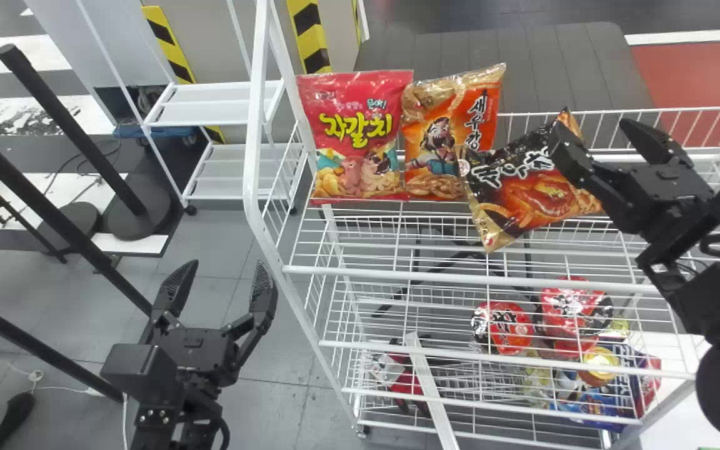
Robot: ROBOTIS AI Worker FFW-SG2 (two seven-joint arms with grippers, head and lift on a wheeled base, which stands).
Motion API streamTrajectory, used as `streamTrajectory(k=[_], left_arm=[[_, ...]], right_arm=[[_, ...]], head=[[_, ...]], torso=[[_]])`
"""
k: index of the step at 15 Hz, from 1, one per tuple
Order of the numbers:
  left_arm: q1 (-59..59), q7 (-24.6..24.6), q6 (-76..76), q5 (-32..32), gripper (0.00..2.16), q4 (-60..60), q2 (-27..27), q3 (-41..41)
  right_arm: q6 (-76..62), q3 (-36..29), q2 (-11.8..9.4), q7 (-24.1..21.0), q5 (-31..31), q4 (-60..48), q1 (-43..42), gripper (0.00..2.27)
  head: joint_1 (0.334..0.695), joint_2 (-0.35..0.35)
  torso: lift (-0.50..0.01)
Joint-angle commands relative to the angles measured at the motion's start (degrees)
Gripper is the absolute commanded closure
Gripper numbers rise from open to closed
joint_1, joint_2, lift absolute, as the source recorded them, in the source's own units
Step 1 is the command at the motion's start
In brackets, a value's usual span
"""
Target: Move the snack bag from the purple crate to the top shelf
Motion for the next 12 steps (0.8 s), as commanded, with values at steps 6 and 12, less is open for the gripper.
streamTrajectory(k=[6, 12], left_arm=[[0.01, 0.08, -0.01, 0.09, 0.13, 0.18, -0.08, 0.00], [0.01, 0.16, -0.89, 0.18, 0.13, 0.44, 0.00, 0.09]], right_arm=[[17.60, -0.29, 0.05, -1.82, 2.99, -1.54, -1.69, 0.07], [28.85, -1.17, 0.05, -1.82, 4.57, -1.54, -5.47, 0.07]], head=[[0.695, 0.193], [0.695, 0.207]], torso=[[0.003], [0.003]])
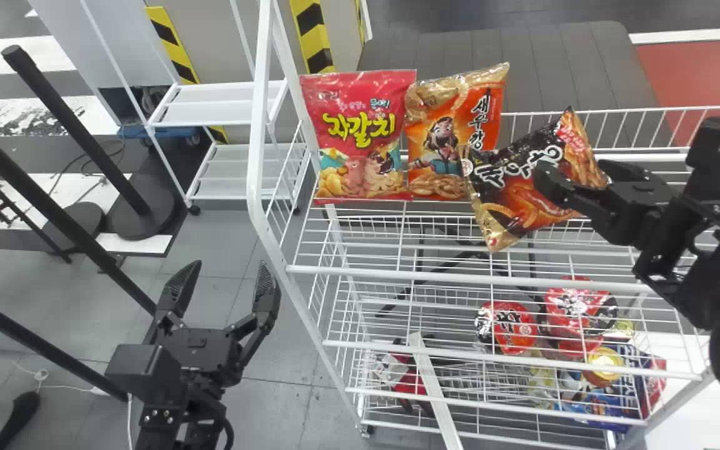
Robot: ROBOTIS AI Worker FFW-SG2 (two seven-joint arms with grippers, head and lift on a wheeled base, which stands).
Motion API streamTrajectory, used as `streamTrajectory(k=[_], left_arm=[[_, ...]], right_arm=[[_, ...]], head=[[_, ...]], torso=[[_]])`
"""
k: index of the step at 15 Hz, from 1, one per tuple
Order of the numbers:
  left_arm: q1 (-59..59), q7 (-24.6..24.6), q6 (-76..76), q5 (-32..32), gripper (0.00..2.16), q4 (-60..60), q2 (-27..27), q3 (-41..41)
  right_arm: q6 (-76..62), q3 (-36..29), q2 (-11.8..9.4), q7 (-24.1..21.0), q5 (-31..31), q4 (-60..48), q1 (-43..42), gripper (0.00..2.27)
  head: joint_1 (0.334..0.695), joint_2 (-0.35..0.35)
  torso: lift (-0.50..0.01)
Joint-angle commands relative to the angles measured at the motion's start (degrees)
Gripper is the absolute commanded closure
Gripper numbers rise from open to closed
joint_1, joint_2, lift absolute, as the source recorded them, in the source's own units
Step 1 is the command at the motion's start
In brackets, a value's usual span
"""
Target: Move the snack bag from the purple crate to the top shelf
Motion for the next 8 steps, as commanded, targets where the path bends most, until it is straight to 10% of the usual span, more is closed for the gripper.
streamTrajectory(k=[1, 8], left_arm=[[0.00, 0.00, -0.50, 0.07, 0.13, 0.13, 0.00, 0.01], [0.18, 0.09, -0.85, 0.16, 0.13, 0.13, 0.00, 0.45]], right_arm=[[5.67, -0.13, 0.05, 0.00, 1.13, 0.01, -1.86, 0.07], [12.87, 2.51, 0.05, -0.18, 5.17, 5.10, -7.83, 0.07]], head=[[0.695, 0.207], [0.695, 0.215]], torso=[[0.003], [0.003]])
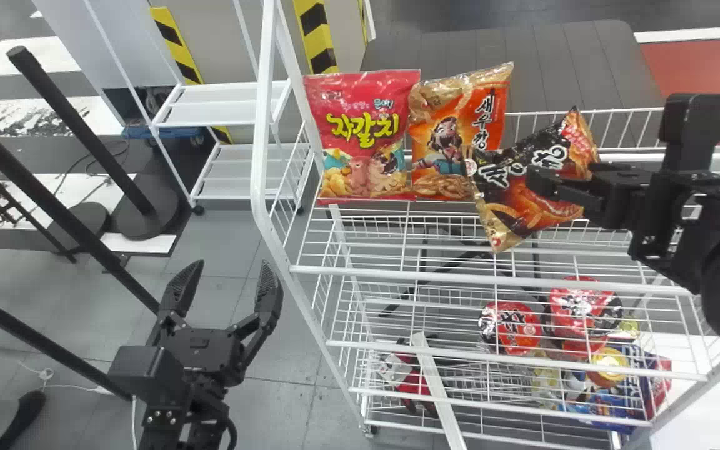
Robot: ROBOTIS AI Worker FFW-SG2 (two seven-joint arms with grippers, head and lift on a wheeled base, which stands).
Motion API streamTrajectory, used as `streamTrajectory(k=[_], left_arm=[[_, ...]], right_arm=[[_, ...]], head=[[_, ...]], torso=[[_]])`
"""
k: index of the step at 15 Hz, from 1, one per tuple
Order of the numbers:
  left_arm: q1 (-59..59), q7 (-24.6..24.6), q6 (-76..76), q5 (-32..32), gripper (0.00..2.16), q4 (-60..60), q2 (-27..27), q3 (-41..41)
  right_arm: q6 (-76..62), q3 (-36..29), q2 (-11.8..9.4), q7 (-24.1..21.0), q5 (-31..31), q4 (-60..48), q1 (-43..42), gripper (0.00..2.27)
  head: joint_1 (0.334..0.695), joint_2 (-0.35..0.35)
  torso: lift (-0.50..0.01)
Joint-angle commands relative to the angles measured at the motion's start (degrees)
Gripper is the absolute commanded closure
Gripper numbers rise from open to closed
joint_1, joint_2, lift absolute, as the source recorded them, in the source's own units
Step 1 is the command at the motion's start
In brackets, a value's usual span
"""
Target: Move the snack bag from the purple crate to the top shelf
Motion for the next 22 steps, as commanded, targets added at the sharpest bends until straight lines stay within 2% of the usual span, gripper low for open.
streamTrajectory(k=[1, 4, 5, 8, 11, 13, 14, 19, 22], left_arm=[[0.13, 0.00, -0.06, 0.16, 0.13, 0.00, 0.00, 0.31], [0.04, -0.09, -0.06, 0.16, 0.13, 0.00, -0.09, 0.31], [0.04, -0.09, -0.06, 0.16, 0.13, 0.09, -0.09, 0.31], [0.04, 0.00, -0.06, 0.16, 0.13, 0.09, -0.17, 0.31], [0.04, -0.09, -0.06, 0.16, 0.13, 0.09, -0.26, 0.40], [0.04, -0.09, -0.06, 0.16, 0.13, 0.17, -0.26, 0.31], [0.04, -0.09, -0.06, 0.16, 0.13, 0.17, -0.26, 0.31], [0.04, -0.09, -0.06, 0.16, 0.13, 0.17, -0.17, 0.48], [0.04, -0.09, -0.06, 0.16, 0.13, 0.17, 0.00, 0.48]], right_arm=[[4.14, 0.51, 0.05, -0.03, 1.45, 0.32, -0.97, 0.07], [4.67, 0.94, 0.05, -0.03, 2.42, 0.49, -1.50, 0.16], [4.67, 0.94, 0.05, -0.03, 2.50, 0.49, -1.50, 0.34], [3.97, 0.59, 0.05, -0.03, 2.07, 0.40, -0.71, 1.37], [3.26, 0.33, 0.05, -0.56, 2.42, 0.40, -0.71, 1.72], [2.91, 0.33, 0.05, -0.47, 2.86, 0.40, -0.89, 1.79], [2.91, 0.33, 0.05, -0.56, 2.86, 0.40, -0.89, 2.02], [1.86, -0.99, 0.05, -0.47, 1.98, -2.06, 1.40, 2.05], [1.86, -4.15, 0.05, -0.56, -3.12, -6.45, 4.21, 2.05]], head=[[0.695, 0.221], [0.695, 0.227], [0.695, 0.228], [0.695, 0.228], [0.695, 0.227], [0.695, 0.222], [0.695, 0.221], [0.695, 0.217], [0.695, 0.210]], torso=[[0.003], [0.003], [0.003], [0.003], [0.003], [0.003], [0.003], [0.003], [0.003]])
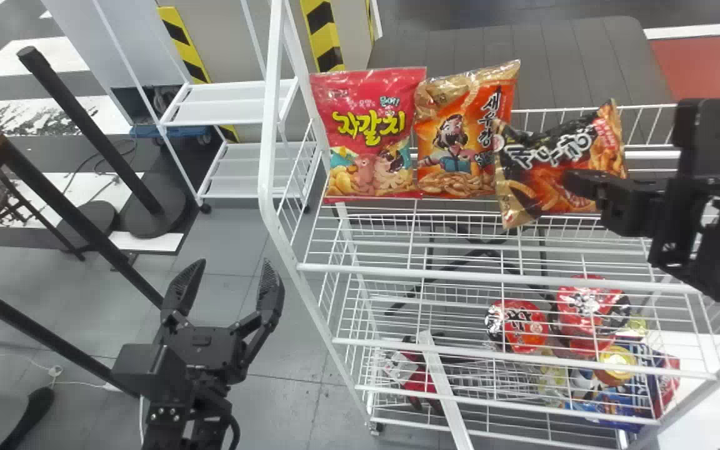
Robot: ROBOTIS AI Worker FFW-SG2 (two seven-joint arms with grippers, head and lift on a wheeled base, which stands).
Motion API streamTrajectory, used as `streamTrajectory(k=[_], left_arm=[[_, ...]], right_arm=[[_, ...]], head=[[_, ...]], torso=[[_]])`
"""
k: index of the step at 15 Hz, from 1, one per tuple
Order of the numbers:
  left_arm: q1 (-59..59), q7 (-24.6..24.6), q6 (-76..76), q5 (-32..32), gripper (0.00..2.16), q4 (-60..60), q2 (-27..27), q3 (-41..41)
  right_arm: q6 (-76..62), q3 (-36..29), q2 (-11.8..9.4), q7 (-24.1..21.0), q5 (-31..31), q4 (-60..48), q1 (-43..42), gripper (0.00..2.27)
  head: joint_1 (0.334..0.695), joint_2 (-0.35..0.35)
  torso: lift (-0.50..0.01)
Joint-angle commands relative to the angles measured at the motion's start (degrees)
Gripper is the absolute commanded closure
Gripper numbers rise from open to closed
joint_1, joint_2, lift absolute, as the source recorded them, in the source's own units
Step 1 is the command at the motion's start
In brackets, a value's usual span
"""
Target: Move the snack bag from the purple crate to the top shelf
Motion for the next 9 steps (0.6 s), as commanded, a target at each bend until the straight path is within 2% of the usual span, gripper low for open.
streamTrajectory(k=[1, 7, 9], left_arm=[[0.00, 0.00, 0.00, 0.00, 0.13, -0.18, 0.06, -0.09], [0.00, 0.00, 0.00, 0.00, 0.13, -0.35, 0.24, -0.18], [0.00, 0.00, 0.00, 0.00, 0.13, -0.27, 0.24, -0.18]], right_arm=[[0.00, -2.43, 0.05, -0.06, -4.56, -3.08, 2.14, 2.05], [-17.40, -3.22, 0.05, -2.52, -14.67, -3.60, 5.04, 2.05], [-18.63, -3.04, 0.05, -3.92, -18.71, -3.52, 5.56, 2.04]], head=[[0.695, 0.206], [0.695, 0.182], [0.695, 0.175]], torso=[[0.003], [0.003], [0.003]])
